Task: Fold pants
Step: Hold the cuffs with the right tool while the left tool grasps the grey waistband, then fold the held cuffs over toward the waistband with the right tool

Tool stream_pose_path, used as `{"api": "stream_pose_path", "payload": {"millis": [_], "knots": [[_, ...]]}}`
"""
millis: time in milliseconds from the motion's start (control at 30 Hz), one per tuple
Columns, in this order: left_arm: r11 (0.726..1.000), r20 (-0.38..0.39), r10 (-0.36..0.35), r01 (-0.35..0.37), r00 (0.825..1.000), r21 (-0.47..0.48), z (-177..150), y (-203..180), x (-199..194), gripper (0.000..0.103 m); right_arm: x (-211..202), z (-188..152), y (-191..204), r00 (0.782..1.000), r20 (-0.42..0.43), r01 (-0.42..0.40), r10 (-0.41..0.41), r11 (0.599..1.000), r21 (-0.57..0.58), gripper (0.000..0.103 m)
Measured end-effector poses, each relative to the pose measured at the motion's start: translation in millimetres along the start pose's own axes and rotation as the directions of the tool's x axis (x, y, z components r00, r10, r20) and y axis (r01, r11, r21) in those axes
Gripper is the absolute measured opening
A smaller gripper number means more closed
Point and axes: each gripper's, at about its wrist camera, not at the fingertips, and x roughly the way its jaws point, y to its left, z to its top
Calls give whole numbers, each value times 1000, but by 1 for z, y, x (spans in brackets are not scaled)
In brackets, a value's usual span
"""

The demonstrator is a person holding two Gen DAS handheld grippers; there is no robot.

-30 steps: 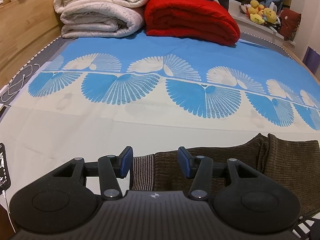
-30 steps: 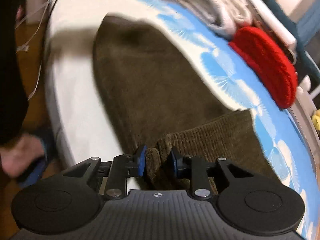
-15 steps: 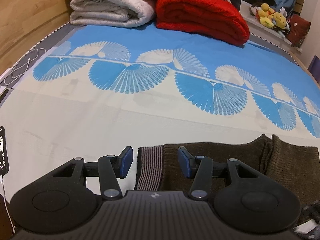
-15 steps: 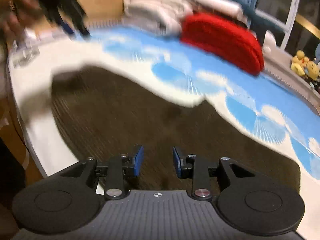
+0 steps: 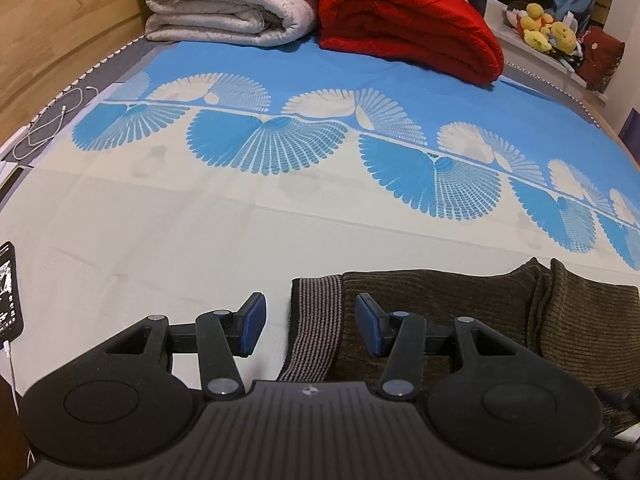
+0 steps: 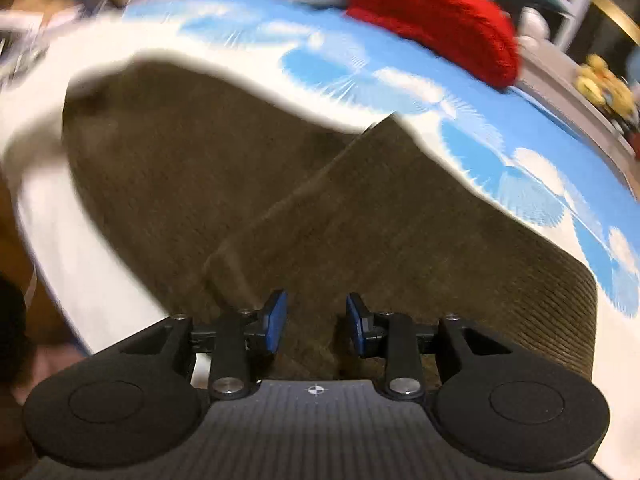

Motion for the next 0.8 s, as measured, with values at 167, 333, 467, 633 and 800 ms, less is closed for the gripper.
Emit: {"api": "stream_pose_path", "payload": {"millis": [167, 333, 467, 633, 800], "knots": [[1000, 3, -5, 5, 1000, 8, 1, -5, 0, 55, -16, -7, -37, 981, 13, 192, -195, 974, 120, 36], [999, 1, -5, 5, 1000, 32, 0, -14, 1, 55, -19, -39, -105, 907, -185, 421, -378, 828, 370, 36], [999, -2, -6, 6, 1000, 46, 0, -24, 2, 55, -13, -78, -137, 899, -327, 424, -290, 761, 490, 36], [996, 10, 3, -4, 1000, 88, -3, -42, -3, 55, -38, -77, -135, 898, -269, 440, -348, 722, 534, 36], [985, 106, 11, -29, 994, 168, -8, -67, -23, 55, -41, -82, -148, 902, -333, 426, -276, 704, 568, 36]]}}
